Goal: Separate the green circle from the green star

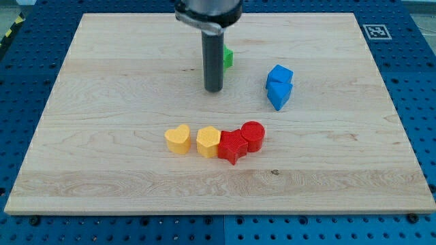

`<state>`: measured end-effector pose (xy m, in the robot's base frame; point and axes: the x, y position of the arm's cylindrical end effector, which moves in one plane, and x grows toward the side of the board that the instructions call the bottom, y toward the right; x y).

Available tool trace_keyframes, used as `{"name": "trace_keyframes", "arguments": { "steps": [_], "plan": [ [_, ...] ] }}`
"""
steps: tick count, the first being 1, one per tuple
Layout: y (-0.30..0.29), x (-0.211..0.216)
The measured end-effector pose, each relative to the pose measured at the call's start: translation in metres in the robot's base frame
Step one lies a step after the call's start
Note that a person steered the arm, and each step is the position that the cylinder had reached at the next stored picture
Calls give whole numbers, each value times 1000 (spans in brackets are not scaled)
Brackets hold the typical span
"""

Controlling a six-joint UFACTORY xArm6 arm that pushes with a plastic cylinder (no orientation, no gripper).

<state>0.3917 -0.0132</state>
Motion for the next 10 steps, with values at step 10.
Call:
{"name": "trace_keyframes", "arguments": {
  "steps": [10],
  "plan": [
    [-13,-122]
  ]
}}
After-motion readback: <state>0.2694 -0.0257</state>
